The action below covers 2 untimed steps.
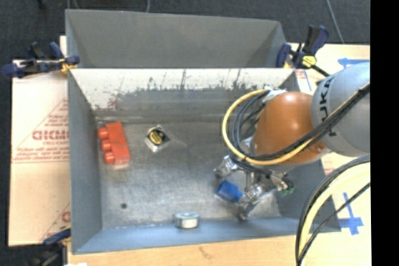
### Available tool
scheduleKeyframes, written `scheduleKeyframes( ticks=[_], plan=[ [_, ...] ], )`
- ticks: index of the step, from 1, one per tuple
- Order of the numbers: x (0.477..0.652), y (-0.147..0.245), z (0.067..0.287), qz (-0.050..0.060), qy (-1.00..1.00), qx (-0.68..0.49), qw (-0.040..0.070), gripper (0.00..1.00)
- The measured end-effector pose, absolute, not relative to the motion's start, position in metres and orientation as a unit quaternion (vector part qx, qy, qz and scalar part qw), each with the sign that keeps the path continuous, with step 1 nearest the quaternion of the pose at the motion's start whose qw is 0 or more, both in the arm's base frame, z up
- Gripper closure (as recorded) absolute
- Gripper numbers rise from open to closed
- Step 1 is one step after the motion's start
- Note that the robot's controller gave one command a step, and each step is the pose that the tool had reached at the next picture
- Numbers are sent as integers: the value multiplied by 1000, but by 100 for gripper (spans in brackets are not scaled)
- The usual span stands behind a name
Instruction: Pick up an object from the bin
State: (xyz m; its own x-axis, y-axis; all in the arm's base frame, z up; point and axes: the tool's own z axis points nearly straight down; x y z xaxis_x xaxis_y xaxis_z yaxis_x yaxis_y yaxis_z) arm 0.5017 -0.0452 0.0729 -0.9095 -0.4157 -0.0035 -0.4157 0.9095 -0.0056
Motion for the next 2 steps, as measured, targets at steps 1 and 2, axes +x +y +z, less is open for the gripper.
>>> scheduleKeyframes(
  ticks=[1, 2],
  plan=[
    [503, -45, 75, -2, 977, -213, 5, 100],
    [494, -37, 266, -2, 923, -385, 5, 100]
  ],
)
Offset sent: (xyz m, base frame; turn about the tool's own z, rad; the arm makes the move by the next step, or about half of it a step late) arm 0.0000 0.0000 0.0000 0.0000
